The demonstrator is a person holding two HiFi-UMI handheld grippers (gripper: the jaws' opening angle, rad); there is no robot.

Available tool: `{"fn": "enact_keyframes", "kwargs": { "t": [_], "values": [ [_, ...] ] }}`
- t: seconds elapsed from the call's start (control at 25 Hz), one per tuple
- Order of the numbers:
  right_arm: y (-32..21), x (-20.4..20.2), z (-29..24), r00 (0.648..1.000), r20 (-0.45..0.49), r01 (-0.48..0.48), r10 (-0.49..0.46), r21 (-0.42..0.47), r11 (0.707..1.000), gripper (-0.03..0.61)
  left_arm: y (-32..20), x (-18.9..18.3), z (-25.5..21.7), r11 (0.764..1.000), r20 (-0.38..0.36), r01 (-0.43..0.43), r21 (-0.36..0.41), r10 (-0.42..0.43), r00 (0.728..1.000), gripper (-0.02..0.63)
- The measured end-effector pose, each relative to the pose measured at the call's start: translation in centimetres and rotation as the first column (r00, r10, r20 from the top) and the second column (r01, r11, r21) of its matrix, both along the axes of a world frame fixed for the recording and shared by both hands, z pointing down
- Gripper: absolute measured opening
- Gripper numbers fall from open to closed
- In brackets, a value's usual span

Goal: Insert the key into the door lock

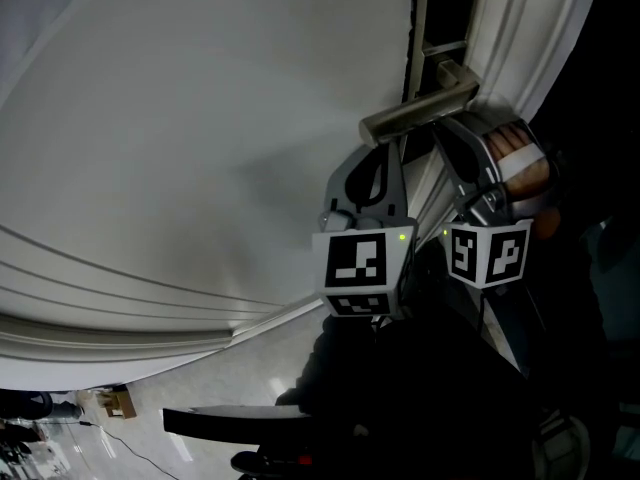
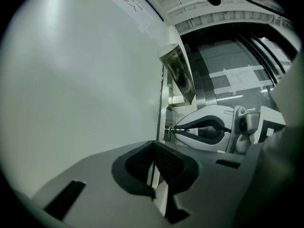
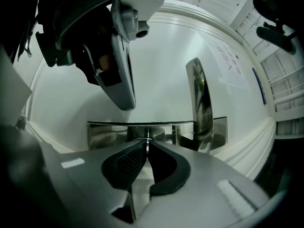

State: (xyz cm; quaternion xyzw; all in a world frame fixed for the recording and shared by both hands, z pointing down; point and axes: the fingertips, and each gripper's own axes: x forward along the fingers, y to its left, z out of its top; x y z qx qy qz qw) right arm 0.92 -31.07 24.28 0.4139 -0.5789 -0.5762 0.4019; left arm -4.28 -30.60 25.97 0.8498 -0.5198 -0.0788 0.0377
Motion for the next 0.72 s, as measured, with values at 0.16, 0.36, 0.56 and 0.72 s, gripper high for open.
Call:
{"fn": "enact_keyframes", "kwargs": {
  "t": [0.16, 0.36, 0.56, 0.72],
  "values": [
    [0.1, 0.3, 0.0, 1.000, 0.031, 0.002, -0.002, -0.007, 1.000, 0.016, 0.0, -0.3, 0.2, 1.000, 0.003, 0.013, -0.003, -0.013, 1.000, 0.002],
    [1.2, 1.0, -0.1, 0.994, 0.107, 0.013, -0.011, -0.019, 1.000, 0.015, 0.2, -1.0, 0.7, 0.999, 0.002, 0.034, -0.018, -0.034, 0.999, 0.002],
    [2.2, 2.0, 0.0, 0.956, 0.292, 0.038, -0.018, -0.063, 0.997, 0.015, 0.3, -1.5, 1.5, 0.998, 0.009, 0.050, -0.039, -0.049, 0.999, 0.002],
    [3.0, 2.1, -0.4, 0.832, 0.552, 0.138, -0.054, -0.113, 0.984, 0.003, 0.6, -1.8, 2.2, 0.996, 0.020, 0.066, -0.066, -0.065, 0.998, 0.002]
  ]
}}
